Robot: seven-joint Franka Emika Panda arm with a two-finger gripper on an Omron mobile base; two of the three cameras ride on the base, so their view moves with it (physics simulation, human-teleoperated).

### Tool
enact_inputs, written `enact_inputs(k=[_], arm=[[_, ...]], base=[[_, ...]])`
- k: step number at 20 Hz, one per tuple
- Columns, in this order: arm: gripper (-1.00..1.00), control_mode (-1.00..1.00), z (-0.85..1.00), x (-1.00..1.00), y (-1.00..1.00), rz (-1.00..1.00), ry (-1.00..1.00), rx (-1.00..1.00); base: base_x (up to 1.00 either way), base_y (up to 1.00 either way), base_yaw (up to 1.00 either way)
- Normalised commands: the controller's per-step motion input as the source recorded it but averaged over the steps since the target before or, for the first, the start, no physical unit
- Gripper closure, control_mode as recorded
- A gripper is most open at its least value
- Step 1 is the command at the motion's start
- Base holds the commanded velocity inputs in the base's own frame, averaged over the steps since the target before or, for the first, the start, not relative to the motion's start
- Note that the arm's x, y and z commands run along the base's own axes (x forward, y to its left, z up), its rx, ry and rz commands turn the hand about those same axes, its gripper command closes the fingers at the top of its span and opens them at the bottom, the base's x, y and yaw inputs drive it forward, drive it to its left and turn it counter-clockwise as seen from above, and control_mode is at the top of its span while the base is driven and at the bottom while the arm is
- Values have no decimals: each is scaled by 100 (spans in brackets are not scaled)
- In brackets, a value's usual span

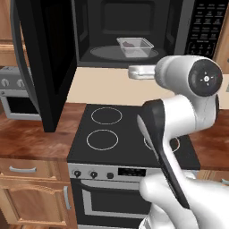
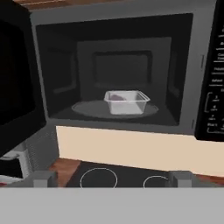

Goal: Place the tupperware containing the fish and eggplant meal in the microwave. Close the microwave door and press the start button to reheat the meal.

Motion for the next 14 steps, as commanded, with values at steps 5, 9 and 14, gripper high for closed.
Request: enact_inputs(k=[5,9,14], arm=[[-100,-100,-16,-53,38,10,-1,-40],[-100,-100,-1,-70,45,11,-1,-35],[-100,-100,17,-72,56,6,0,-30]], base=[[0,0,0],[0,0,0],[0,0,0]])
